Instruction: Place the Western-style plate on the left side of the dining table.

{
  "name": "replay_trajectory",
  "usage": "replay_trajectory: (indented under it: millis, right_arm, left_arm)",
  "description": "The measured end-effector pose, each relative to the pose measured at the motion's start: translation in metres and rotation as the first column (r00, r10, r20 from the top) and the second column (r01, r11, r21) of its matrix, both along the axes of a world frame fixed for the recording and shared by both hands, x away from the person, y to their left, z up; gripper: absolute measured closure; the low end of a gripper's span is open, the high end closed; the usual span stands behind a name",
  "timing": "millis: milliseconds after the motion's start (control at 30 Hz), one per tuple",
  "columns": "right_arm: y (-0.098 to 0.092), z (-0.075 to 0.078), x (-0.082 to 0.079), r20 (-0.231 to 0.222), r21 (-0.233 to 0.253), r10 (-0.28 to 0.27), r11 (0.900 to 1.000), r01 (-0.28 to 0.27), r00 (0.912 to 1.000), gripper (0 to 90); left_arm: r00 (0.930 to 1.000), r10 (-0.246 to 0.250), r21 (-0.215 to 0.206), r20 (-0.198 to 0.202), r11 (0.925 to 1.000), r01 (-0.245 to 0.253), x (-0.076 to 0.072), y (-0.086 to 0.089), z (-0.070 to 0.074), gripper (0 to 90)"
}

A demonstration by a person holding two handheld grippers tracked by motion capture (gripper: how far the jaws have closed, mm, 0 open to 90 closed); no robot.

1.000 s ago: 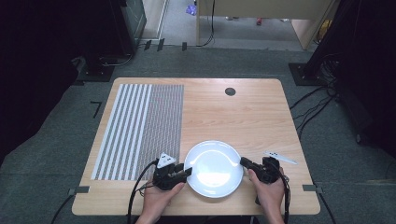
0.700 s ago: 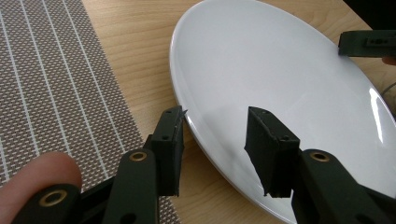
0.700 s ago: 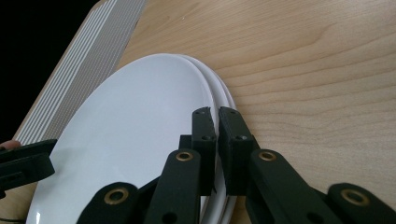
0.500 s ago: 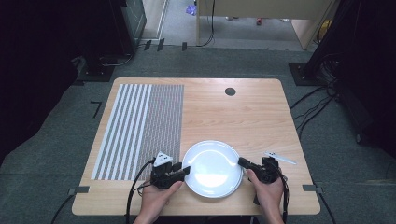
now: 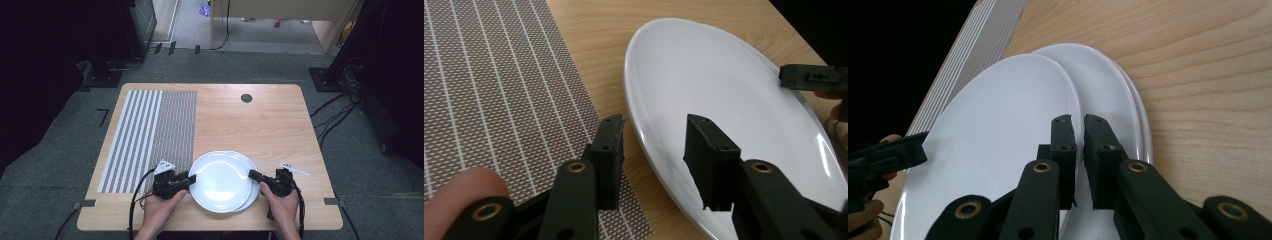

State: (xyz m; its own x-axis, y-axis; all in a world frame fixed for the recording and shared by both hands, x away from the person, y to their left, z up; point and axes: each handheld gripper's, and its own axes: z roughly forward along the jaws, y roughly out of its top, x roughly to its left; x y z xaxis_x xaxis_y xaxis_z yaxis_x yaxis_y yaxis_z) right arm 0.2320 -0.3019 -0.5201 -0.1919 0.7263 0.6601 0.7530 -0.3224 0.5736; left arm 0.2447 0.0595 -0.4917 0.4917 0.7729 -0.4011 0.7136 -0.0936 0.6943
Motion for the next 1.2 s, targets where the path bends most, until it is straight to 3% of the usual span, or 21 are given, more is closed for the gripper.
replay_trajectory:
  millis: [233,533,667,800,900,1200]
  right_arm:
    - [0.0049,-0.002,0.0003,-0.001,-0.038,0.012,0.999,-0.012,0.9999,82.5]
    - [0.0054,-0.0049,0.0012,-0.019,-0.004,0.005,1.0,-0.005,0.9998,81.9]
    - [0.0053,-0.0064,0.0001,-0.041,0.033,-0.03,0.999,0.032,0.9987,83.6]
    - [0.0046,-0.0044,-0.0014,-0.034,0.046,-0.056,0.997,0.058,0.9979,85.0]
    - [0.002,-0.0008,-0.0034,-0.021,0.095,-0.072,0.993,0.074,0.9972,86.2]
    - [0.0016,-0.0016,-0.0039,-0.03,0.089,-0.084,0.992,0.087,0.996,86.9]
  left_arm:
    - [0.9993,-0.03,0.004,-0.02,0.9995,0.03,-0.0021,0.0042,-0.0005,70.3]
    - [0.9988,-0.038,-0.041,-0.032,0.9985,0.037,-0.0011,0.009,-0.0018,76.3]
    - [0.9992,-0.027,-0.047,-0.03,0.9986,0.025,-0.0017,0.0088,-0.0013,79.1]
    - [0.9993,-0.029,-0.059,-0.023,0.9979,0.027,-0.0027,0.0095,-0.0008,82.5]
    - [0.9994,-0.025,-0.063,-0.023,0.9977,0.024,-0.0024,0.0093,-0.0026,82.2]
    - [0.9978,-0.052,-0.058,-0.042,0.9971,0.049,-0.0018,0.0073,-0.0047,76.0]
